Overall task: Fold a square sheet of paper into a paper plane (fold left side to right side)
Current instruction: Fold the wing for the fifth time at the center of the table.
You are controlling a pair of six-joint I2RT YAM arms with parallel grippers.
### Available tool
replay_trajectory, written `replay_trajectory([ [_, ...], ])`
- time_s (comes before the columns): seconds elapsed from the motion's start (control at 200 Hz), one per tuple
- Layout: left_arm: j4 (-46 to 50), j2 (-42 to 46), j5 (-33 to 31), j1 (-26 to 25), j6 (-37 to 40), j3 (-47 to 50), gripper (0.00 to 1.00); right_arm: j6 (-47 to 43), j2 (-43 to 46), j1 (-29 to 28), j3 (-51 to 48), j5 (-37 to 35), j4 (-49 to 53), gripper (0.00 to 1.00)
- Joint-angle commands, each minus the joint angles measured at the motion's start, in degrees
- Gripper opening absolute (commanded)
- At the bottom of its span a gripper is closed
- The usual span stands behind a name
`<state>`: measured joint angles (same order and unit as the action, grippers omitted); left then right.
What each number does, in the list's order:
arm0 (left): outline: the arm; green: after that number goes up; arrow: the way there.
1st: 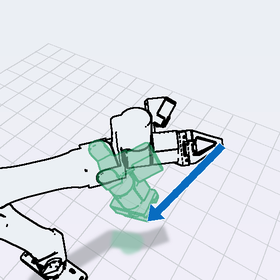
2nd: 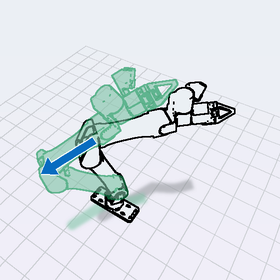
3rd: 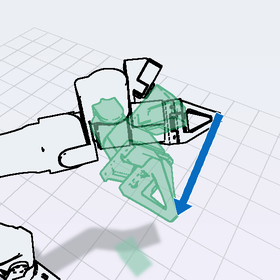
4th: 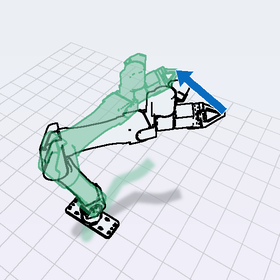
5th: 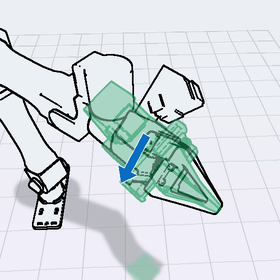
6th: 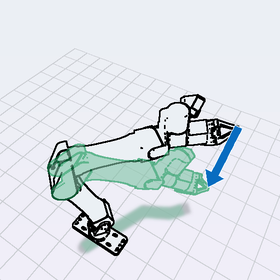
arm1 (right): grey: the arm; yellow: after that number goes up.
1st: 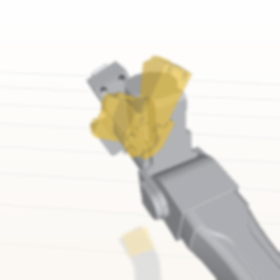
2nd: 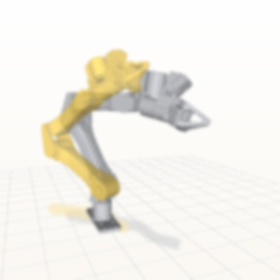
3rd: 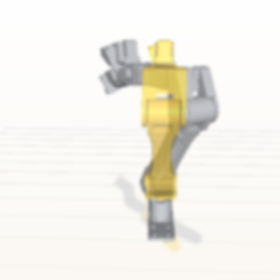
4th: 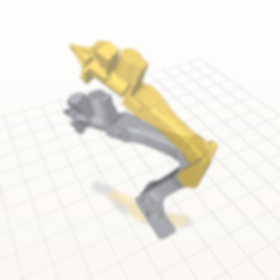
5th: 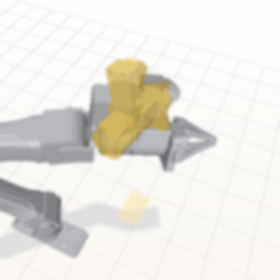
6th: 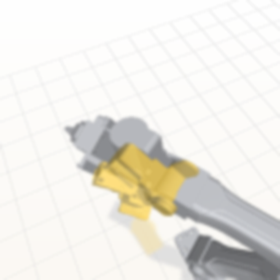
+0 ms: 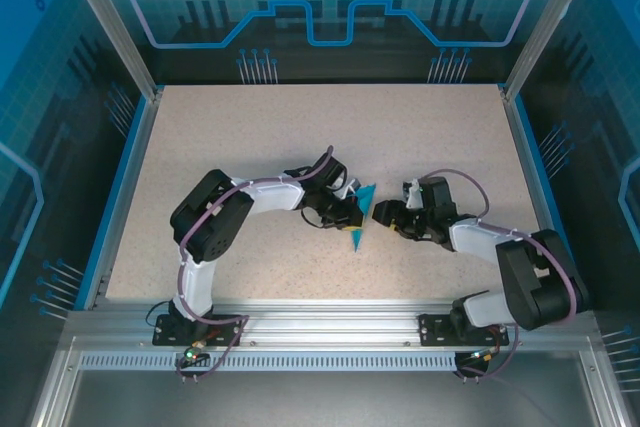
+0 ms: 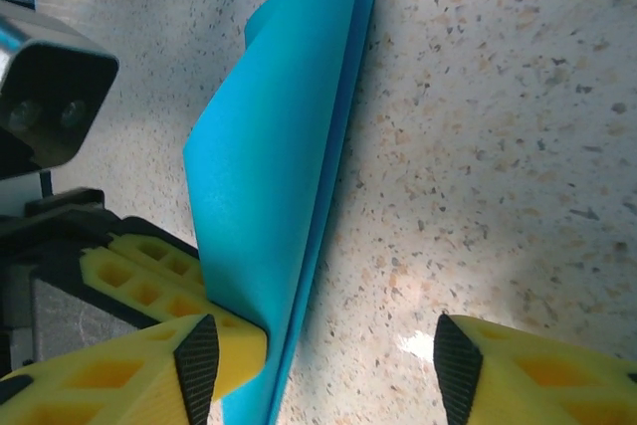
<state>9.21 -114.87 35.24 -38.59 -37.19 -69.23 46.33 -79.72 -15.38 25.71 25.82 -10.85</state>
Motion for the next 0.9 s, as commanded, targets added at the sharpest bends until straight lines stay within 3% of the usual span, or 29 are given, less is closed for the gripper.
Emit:
replay_trajectory([
  [0.0,-5.34,-1.17,3.75,0.78,-2.79,2.59,0.08,3.73,-1.89,-0.87,-0.99,1.02,-7.66,0.59],
  [0.315,-10.93,-0.87,5.35,1.93,-5.17,6.21,0.07,6.46,-7.57,-2.37,1.2,0.3,-11.57,0.51],
  [0.89,-11.52,-0.79,5.14,2.14,-5.44,7.01,0.07,7.61,-12.53,-4.25,5.45,-1.52,-9.86,0.4],
])
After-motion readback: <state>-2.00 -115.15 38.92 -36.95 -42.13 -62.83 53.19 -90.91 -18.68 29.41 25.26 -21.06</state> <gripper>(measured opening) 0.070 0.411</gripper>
